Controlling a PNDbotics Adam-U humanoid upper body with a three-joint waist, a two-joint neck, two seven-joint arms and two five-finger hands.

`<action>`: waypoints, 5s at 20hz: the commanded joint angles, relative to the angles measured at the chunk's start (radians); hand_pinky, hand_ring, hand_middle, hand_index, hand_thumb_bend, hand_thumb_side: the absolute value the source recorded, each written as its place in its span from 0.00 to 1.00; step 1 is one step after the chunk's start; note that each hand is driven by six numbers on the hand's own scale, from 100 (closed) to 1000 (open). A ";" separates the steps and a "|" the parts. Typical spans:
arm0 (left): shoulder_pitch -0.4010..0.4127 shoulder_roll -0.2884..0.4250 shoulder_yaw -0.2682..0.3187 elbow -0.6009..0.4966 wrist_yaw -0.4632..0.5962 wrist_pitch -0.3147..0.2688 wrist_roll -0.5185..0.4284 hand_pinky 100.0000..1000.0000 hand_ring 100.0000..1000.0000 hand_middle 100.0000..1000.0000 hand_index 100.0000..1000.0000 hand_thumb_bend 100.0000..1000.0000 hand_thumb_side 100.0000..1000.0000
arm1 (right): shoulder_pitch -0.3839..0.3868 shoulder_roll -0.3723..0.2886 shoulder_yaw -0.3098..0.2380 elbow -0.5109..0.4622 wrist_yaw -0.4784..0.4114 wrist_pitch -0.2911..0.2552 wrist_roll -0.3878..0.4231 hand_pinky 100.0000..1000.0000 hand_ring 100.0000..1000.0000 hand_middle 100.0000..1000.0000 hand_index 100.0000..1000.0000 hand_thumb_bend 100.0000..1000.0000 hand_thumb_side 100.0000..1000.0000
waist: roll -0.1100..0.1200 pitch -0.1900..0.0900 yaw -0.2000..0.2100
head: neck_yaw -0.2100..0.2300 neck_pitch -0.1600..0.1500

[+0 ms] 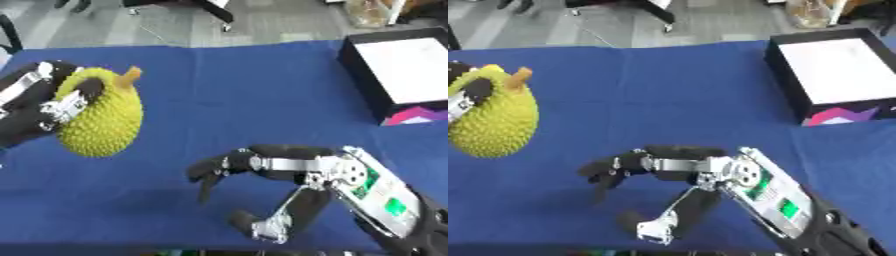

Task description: Pick up the objects with one hand, pass them to the other hand, and then place them into the box on the other side of the table.

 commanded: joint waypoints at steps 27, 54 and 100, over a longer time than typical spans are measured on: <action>-0.028 0.019 -0.062 -0.031 -0.030 0.007 -0.092 0.04 0.00 0.02 0.41 0.00 0.42 | -0.008 0.004 0.008 0.081 0.165 0.153 -0.373 0.85 0.98 0.77 1.00 0.00 0.25 | -0.002 -0.016 0.010 | -0.011 -0.002; -0.124 -0.037 -0.056 0.039 0.069 0.056 -0.125 0.04 0.00 0.03 0.41 0.00 0.43 | -0.054 -0.009 -0.101 -0.060 0.761 -0.343 -0.880 0.89 0.87 0.81 0.94 0.00 0.00 | -0.008 -0.018 -0.004 | 0.017 -0.002; -0.259 -0.278 -0.176 0.177 0.025 0.094 -0.126 0.04 0.00 0.03 0.41 0.00 0.44 | -0.049 0.009 -0.084 -0.060 0.794 -0.464 -0.978 0.94 0.92 0.90 1.00 0.00 0.00 | -0.034 -0.010 0.001 | 0.037 -0.002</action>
